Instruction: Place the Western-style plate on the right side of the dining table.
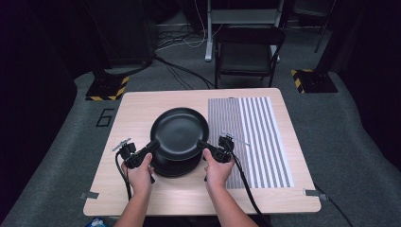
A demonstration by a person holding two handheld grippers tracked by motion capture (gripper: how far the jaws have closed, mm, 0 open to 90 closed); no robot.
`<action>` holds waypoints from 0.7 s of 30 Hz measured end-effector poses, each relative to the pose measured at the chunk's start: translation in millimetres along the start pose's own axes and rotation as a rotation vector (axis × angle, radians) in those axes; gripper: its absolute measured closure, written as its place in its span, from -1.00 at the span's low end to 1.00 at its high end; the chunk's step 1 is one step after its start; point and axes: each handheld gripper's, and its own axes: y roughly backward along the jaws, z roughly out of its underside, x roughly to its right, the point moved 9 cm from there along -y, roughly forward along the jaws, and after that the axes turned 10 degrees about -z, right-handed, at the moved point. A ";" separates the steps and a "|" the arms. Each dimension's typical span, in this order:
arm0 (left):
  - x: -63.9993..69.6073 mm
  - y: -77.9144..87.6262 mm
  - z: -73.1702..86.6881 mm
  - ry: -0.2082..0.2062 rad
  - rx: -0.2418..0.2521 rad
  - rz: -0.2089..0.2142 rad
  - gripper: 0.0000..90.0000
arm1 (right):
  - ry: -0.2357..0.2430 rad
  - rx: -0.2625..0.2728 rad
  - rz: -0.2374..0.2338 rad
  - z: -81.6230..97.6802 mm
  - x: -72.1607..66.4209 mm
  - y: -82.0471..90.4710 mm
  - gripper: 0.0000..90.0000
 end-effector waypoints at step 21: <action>20.3 -4.6 -4.5 -0.023 -0.001 0.028 0.65 | 0.016 0.024 0.001 -15.7 -2.7 12.8 0.67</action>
